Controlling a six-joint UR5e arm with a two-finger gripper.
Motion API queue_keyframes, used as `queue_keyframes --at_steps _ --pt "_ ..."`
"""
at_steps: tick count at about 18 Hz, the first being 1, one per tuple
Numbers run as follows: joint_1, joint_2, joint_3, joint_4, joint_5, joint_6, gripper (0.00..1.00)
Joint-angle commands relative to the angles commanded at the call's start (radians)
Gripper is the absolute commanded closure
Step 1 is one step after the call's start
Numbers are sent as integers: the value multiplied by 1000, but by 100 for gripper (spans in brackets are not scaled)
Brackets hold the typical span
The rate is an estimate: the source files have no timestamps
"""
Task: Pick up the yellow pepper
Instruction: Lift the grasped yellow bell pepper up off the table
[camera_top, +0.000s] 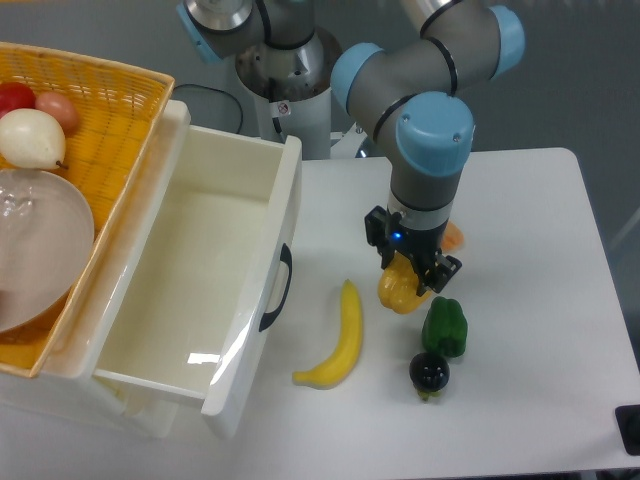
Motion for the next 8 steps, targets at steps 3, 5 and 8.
queue_keyframes --at_steps 3,5,8 --pt "-23 2 -15 0 -2 2 89" --pt "-23 2 -26 2 0 6 89" --pt "-25 2 -31 0 2 8 89"
